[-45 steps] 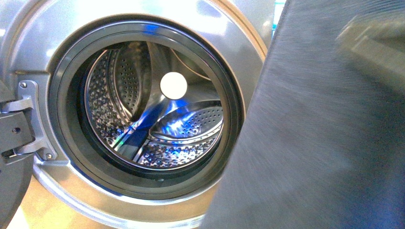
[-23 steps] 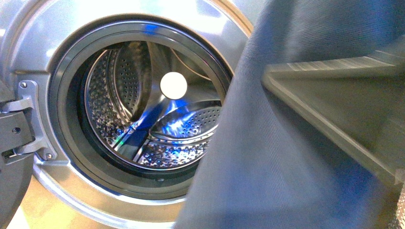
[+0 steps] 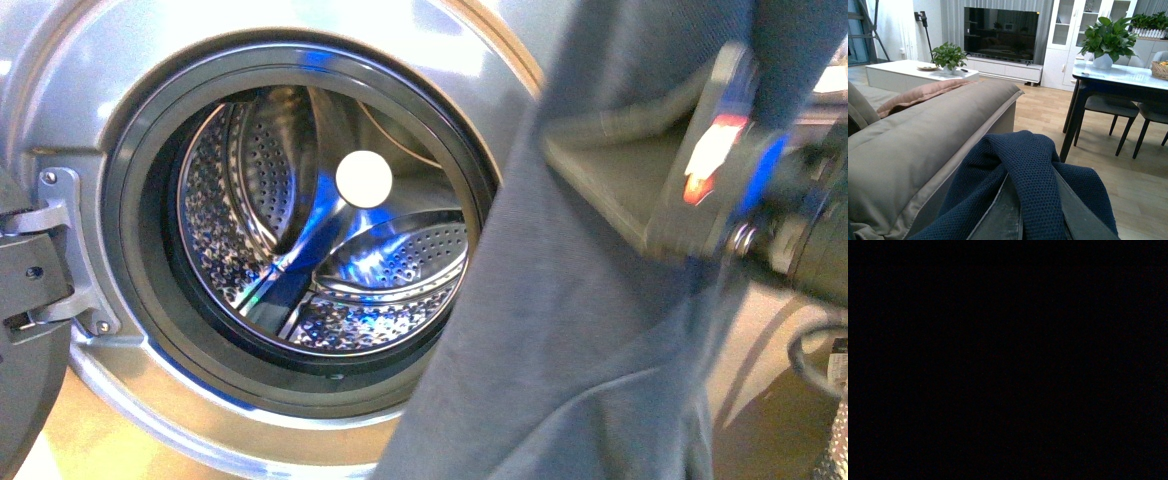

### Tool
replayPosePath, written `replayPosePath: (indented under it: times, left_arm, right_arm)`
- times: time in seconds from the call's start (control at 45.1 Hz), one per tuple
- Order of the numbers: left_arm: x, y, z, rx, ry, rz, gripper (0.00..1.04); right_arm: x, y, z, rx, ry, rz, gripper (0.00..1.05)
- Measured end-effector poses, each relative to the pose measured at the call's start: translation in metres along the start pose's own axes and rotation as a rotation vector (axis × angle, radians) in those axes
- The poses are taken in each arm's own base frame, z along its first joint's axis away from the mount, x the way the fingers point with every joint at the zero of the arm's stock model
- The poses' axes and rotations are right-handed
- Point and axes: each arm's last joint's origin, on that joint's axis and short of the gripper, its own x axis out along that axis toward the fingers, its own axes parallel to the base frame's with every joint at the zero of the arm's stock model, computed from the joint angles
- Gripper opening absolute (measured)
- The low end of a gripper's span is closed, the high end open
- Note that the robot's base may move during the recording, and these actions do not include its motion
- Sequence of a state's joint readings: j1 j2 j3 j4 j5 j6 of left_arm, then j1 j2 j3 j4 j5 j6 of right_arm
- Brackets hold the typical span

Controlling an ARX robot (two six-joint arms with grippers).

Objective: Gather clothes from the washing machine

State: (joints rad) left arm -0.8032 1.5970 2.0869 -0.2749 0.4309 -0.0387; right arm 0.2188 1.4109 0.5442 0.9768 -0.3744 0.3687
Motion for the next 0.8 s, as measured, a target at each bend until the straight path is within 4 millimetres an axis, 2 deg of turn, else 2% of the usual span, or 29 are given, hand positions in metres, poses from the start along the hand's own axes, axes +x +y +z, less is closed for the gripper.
replayPosePath:
  times: [0.31,0.465,0.798]
  left_arm:
    - [-0.001,-0.001,0.002,0.003,-0.007,-0.008,0.07]
    - [-0.001,-0.001,0.004,0.006,-0.012,-0.01,0.07]
    - [-0.001,-0.001,0.004,0.006,-0.012,-0.01,0.07]
  right_arm:
    - [-0.03,-0.003,0.042,-0.017,-0.09,-0.068,0.08]
    - [-0.043,-0.004,0.071,-0.022,-0.154,-0.09,0.06]
    - [-0.067,0.005,0.148,-0.083,-0.299,-0.098,0.06]
